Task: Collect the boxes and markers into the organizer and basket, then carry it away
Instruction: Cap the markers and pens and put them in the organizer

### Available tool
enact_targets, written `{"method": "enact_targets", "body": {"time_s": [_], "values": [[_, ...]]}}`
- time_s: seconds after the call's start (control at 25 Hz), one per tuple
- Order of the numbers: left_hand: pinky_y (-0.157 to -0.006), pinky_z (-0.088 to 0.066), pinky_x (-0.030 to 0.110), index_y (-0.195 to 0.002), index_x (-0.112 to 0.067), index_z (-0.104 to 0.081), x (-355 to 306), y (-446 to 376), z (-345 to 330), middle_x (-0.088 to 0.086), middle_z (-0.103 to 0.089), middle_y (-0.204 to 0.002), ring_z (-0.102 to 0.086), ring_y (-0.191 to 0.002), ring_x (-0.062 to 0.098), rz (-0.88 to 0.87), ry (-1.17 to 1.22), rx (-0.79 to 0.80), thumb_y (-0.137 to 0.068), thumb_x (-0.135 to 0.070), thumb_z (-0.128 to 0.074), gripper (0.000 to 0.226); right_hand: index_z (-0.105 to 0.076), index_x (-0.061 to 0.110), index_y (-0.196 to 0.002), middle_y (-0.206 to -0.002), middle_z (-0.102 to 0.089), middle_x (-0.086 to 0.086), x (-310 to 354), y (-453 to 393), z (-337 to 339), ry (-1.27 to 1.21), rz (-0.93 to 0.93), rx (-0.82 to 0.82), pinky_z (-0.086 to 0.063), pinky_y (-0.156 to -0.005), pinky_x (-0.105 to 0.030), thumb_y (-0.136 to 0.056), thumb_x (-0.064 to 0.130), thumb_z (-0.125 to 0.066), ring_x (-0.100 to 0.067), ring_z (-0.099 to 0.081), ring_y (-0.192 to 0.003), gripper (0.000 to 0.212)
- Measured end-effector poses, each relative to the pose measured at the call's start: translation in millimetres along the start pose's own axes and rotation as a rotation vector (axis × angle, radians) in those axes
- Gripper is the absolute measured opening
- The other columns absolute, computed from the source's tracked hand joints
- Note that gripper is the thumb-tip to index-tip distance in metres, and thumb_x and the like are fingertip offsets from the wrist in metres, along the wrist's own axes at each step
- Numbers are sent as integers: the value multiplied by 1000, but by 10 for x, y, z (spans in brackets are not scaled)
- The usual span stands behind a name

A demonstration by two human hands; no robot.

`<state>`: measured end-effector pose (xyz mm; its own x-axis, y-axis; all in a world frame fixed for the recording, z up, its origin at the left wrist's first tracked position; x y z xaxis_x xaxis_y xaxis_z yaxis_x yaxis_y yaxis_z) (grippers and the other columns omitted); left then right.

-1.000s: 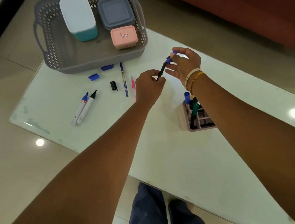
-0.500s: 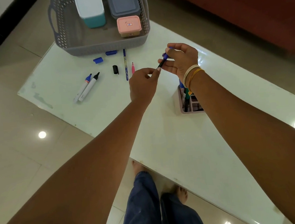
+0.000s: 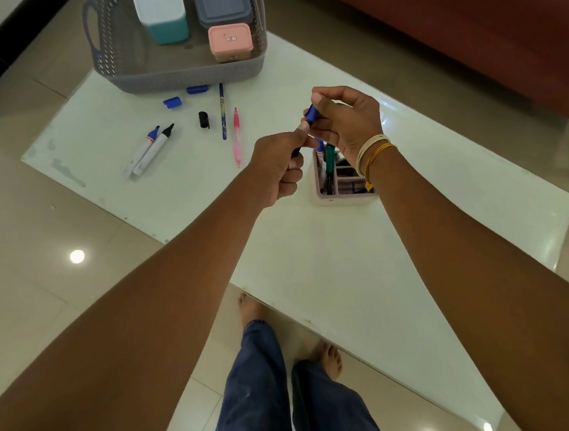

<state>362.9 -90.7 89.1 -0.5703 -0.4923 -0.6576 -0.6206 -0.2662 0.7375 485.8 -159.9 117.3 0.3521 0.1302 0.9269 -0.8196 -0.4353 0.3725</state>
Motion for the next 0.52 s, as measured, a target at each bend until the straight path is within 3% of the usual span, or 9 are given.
{"method": "enact_targets", "body": {"time_s": [0.16,0.24,0.4,0.52], "values": [[-36,-14,13,-84,-17,-61,279,120,-314,-6,-30,-46,-20,-34,7,91,243,147,-91,-50,-56,34,-68,6,-100,-83,-69,-16,4,185,137,-43,-12,59,-59,-60,-31,-91,5,-63,-29,-70,-73,10],[-34,-16,12,-83,-17,-60,392,120,-437,-6,-31,-45,-21,-32,6,102,284,137,-91,-50,-56,34,-67,5,-101,-82,-69,-18,8,238,222,13,-27,71,-59,-58,-30,-90,3,-64,-31,-71,-73,12],[-34,-25,15,-90,-13,-60,426,-5,-494,-3,-42,-57,-29,-35,5,20,48,2,-93,-50,-52,38,-62,8,-113,-85,-71,-25,-58,310,436,239,-53,87,-61,-62,-34,-83,-4,-68,-31,-74,-75,34],[-49,-43,21,-100,-10,-67,332,-66,-642,-2,-60,-68,-52,-49,11,-47,-161,-24,-97,-47,-47,43,-60,12,-114,-76,-73,-12,-29,359,744,285,39,-74,-61,-63,-27,-81,-1,-70,-20,-74,-68,37]]}}
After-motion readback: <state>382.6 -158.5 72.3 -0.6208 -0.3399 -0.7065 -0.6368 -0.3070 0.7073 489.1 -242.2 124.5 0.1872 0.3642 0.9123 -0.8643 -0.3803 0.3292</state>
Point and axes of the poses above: each hand's wrist, its own y-axis away from the middle knuckle, its own z-axis out of the back of the hand, x = y × z, the point moved 10 cm from there along -y, towards the middle knuckle
